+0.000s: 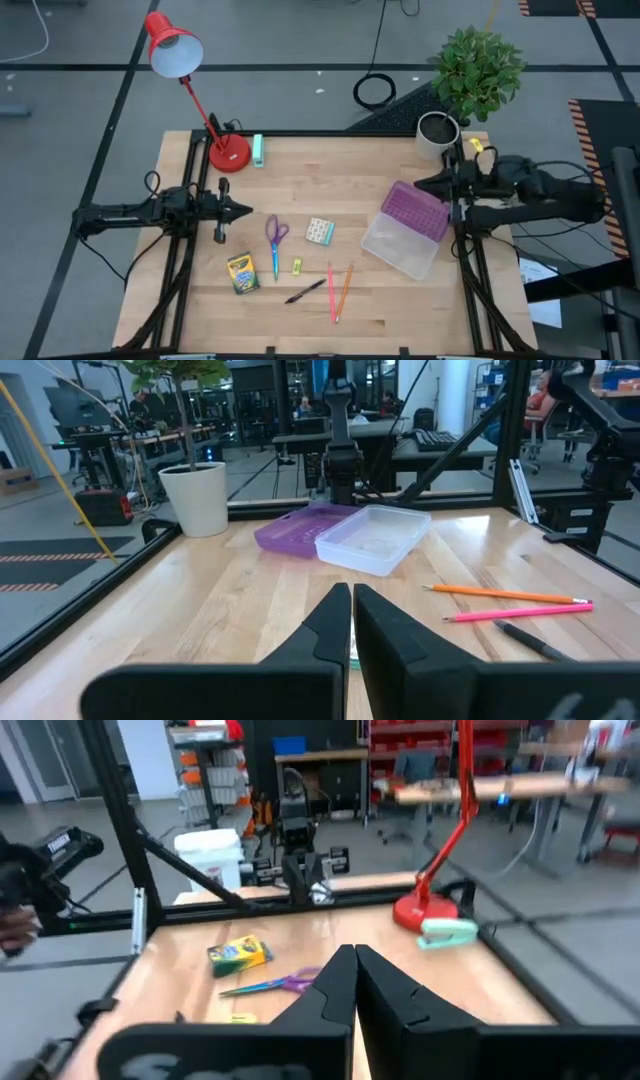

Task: Pack school essentials
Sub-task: Put the scissors into the supply box

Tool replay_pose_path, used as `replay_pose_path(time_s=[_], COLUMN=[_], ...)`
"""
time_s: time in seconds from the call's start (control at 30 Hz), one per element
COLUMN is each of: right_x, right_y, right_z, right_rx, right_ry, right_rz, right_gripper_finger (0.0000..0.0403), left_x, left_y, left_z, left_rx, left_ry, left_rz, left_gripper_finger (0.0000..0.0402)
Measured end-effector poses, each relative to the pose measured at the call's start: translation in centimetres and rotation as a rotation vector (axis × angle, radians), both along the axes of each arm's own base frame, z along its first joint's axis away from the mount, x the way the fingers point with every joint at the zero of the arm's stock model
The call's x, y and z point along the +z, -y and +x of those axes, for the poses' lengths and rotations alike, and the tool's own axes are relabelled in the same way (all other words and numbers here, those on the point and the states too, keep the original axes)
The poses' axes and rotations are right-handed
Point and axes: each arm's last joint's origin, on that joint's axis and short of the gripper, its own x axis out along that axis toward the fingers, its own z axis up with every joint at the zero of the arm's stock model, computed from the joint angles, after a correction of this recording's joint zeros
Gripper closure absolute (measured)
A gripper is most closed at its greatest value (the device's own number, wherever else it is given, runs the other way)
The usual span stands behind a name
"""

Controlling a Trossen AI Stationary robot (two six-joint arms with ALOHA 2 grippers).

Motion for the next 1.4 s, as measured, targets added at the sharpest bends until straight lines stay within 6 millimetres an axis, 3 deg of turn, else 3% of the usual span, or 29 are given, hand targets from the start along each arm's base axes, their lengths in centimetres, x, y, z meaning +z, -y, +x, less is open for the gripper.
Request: replay_pose_path(time_s=[0.2, 0.4, 0.7, 0.87, 1.1, 1.4], right_x=[2.0, 1.1, -0.1, -0.8, -2.0, -4.0], right_y=[0.0, 0.0, 0.0, 0.0, 0.0, 0.0], right_z=[0.8, 1.6, 2.7, 3.0, 3.4, 3.9], right_rx=[-0.017, -0.022, -0.022, -0.021, -0.022, -0.024], right_ry=[-0.033, -0.078, -0.055, -0.054, -0.065, -0.092], right_rz=[0.111, 0.116, 0.116, 0.116, 0.116, 0.120], right_gripper_finger=[0.0403, 0.0403, 0.0403, 0.0403, 0.0403, 0.0403], left_x=[0.0, 0.0, 0.3, 0.9, 4.9, 12.7], left_y=[0.0, 0.0, 0.1, 0.1, 0.1, -0.1], left_z=[0.0, 0.0, 0.0, 0.0, -0.5, 0.6], left_rx=[0.000, 0.001, -0.013, -0.019, -0.006, 0.014], left_ry=[-0.003, -0.002, 0.026, 0.094, 0.134, 0.034], left_rz=[-0.013, -0.030, -0.188, -0.175, -0.156, -0.098], left_gripper_finger=[0.0380, 0.0380, 0.0380, 0.0380, 0.0380, 0.0380])
